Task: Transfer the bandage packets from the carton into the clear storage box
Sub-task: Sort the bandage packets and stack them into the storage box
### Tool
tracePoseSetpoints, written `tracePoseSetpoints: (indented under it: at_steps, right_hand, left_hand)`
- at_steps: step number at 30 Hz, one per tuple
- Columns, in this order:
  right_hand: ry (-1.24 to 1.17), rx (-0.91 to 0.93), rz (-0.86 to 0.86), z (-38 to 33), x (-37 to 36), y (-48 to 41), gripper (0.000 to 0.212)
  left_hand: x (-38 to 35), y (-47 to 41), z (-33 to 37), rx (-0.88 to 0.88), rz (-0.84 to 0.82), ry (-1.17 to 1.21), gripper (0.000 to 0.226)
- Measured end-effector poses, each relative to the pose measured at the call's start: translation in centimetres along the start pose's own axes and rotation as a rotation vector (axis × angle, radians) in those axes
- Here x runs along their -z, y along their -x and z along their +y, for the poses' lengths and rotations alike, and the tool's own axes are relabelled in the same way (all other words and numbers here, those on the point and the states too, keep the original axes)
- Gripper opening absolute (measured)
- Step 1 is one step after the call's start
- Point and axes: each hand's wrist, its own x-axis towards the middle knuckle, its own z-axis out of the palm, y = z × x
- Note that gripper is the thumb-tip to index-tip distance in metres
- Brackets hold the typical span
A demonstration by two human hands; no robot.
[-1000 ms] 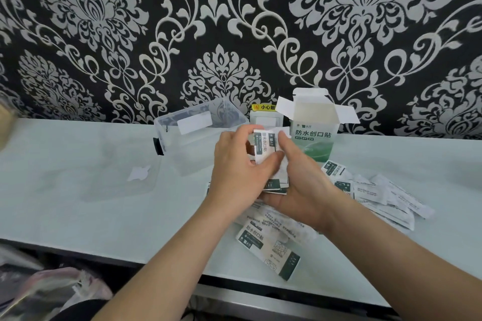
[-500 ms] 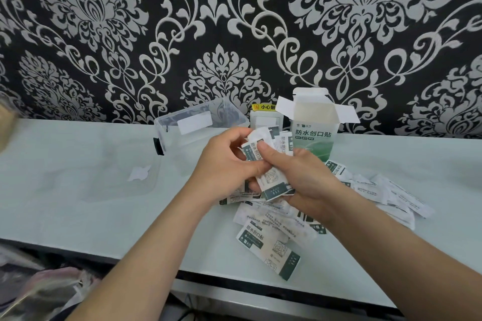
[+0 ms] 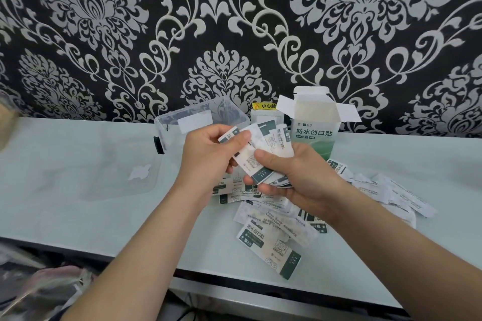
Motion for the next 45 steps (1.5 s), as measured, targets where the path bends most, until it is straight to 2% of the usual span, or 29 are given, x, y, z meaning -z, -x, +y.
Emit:
tracePoseSetpoints:
  at_steps: [4, 10, 14, 17, 18, 20, 21, 22, 24, 27, 30, 32, 34, 36, 38, 41, 45]
  right_hand:
    - [0.053, 0.025, -0.02, 0.1, -0.1, -0.1, 0.022]
    - [0.154, 0.035, -0.051, -0.1, -0.2, 0.1, 0.007]
    - [0.208, 0.027, -0.087, -0.2, 0.0, 0.1, 0.02]
    - [0.17, -0.025, -0.107, -0.3, -0.1, 0.2, 0.027]
    - [0.129, -0.057, -0.104, -0.3, -0.1, 0.2, 0.025]
    - [0.007, -0.109, -0.063, -0.5, 0.0, 0.1, 0.021]
    - [-0.052, -0.128, -0.04, -0.6, 0.0, 0.0, 0.02]
    - [-0.114, -0.131, -0.011, -0.8, 0.2, -0.1, 0.021]
    - [-0.219, -0.137, 0.044, -1.3, 0.5, -0.2, 0.025]
    - [-0.182, -0.118, 0.058, -1.5, 1.2, -0.1, 0.036]
    - [-0.026, -0.071, 0.059, -1.0, 1.2, -0.3, 0.024]
    - [-0.002, -0.041, 0.113, -0.8, 1.1, -0.4, 0.022]
    - [-0.02, -0.025, 0.157, -0.9, 1.4, -0.5, 0.024]
    - [-0.004, -0.049, 0.119, -1.1, 1.6, -0.5, 0.024]
    - [0.005, -0.097, 0.002, -1.3, 1.3, -0.4, 0.022]
    - [-0.081, -0.18, -0.153, -1.4, 0.6, 0.0, 0.022]
    - [-0.162, -0.196, -0.188, -1.4, 0.2, 0.3, 0.029]
  left_hand:
    - [-0.2, 0.1, 0.1, -0.039, 0.068, 0.02, 0.005]
    - [0.6, -0.5, 0.0, -0.033, 0.043, -0.035, 0.008]
    - [1.1, -1.0, -0.2, -0.049, 0.038, -0.071, 0.014]
    - [1.8, -1.5, 0.3, -0.102, 0.163, -0.066, 0.019]
    - [2.1, -1.4, 0.5, -0.193, 0.263, -0.116, 0.019]
    - [2.3, -0.8, 1.1, -0.578, 0.41, -0.411, 0.011]
    - [2.1, -0.2, 1.1, -0.777, 0.374, -0.582, 0.009]
    - [1.5, 0.3, 0.6, -0.942, 0.262, -0.711, 0.013]
    - [0.2, 1.1, -0.7, -1.082, 0.005, -0.862, 0.017]
    - [-0.5, 1.3, -1.3, -1.077, -0.16, -0.838, 0.019]
    - [-0.5, 1.3, -0.7, -1.104, -0.272, -0.789, 0.026]
    - [-0.2, 1.4, -0.3, -1.042, -0.318, -0.79, 0.026]
    - [0.2, 1.6, 0.7, -0.906, -0.238, -0.713, 0.021]
    - [0.3, 1.7, 1.9, -0.672, -0.126, -0.401, 0.018]
    - [0.2, 1.3, 2.6, -0.442, -0.065, -0.077, 0.017]
    - [-0.1, 0.7, 1.9, -0.388, -0.06, -0.073, 0.017]
    - [-0.1, 0.3, 0.6, -0.357, -0.1, -0.118, 0.022]
